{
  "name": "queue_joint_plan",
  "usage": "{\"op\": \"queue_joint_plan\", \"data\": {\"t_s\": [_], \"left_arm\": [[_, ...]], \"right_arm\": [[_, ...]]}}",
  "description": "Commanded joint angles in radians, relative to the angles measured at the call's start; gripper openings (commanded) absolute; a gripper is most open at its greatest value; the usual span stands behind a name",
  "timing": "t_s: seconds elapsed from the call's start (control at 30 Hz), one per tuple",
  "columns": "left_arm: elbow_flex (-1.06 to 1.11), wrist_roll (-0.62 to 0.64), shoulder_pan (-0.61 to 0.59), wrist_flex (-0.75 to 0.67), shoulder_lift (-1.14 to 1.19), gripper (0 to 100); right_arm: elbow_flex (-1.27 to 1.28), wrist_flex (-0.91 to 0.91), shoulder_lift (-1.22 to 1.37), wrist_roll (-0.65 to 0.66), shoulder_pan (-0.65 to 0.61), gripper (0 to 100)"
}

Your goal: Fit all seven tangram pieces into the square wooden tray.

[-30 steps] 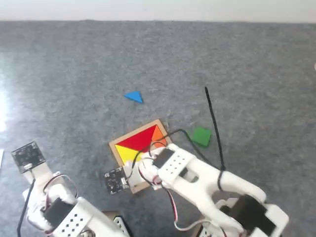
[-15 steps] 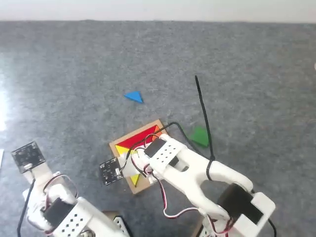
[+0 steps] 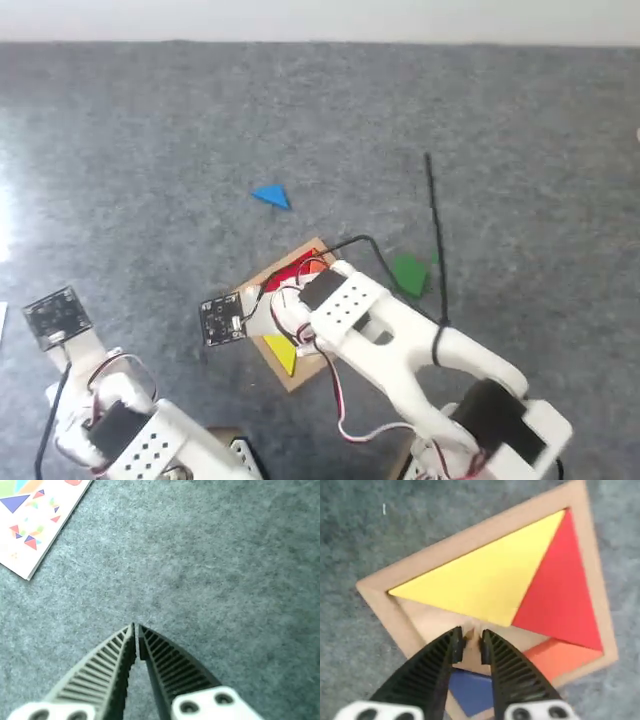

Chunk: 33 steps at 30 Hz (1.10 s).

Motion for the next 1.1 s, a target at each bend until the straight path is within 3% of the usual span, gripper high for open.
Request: {"op": "queue_joint_plan", "data": {"t_s": [0.0, 0.23, 0.73, 0.87, 1.07], "left_arm": [[-0.021, -0.006, -0.006, 0.006, -0.018, 1], [-0.021, -0.006, -0.006, 0.006, -0.018, 1], [-0.021, -0.008, -0.006, 0.006, -0.018, 1], [-0.021, -0.008, -0.006, 0.006, -0.018, 1], [-0.021, -0.008, -0.006, 0.006, -0.018, 1]], "right_arm": [[-0.018, 0.028, -0.111, -0.02, 0.024, 3.4], [-0.009, 0.035, -0.14, -0.081, 0.022, 3.4], [0.003, 0.26, -0.147, -0.049, -0.031, 3.0], [-0.046, 0.163, -0.191, -0.072, 0.031, 3.2], [-0.055, -0.056, -0.108, -0.222, 0.07, 2.9]]}}
